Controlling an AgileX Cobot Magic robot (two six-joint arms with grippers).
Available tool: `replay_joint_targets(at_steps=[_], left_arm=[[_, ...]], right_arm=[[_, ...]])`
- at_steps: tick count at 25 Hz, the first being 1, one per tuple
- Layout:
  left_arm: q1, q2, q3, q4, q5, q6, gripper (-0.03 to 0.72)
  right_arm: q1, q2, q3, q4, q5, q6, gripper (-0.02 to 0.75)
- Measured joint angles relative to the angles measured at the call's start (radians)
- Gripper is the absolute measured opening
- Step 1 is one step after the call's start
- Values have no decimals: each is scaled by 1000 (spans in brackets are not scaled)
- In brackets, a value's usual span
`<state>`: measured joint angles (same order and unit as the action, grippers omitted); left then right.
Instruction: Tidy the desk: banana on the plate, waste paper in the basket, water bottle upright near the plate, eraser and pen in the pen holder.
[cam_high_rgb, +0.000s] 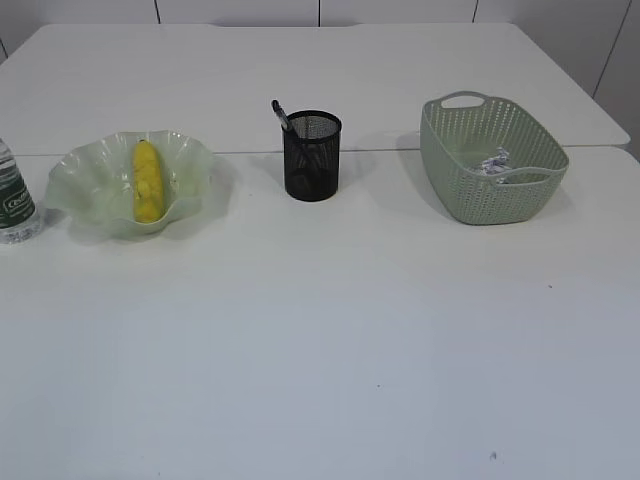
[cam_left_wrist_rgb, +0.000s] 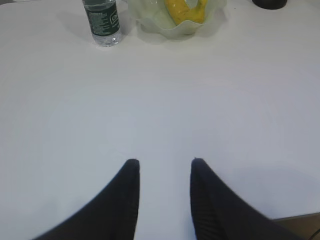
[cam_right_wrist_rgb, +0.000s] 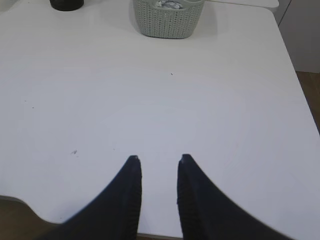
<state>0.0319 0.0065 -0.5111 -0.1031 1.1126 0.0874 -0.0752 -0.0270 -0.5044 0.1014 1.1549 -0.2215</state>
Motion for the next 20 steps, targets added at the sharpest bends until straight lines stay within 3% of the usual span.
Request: replay_joint_targets(at_steps=[20], left_arm=[[0, 0, 0, 2, 0, 0, 233]], right_arm=[[0, 0, 2, -2, -4, 80, 192]])
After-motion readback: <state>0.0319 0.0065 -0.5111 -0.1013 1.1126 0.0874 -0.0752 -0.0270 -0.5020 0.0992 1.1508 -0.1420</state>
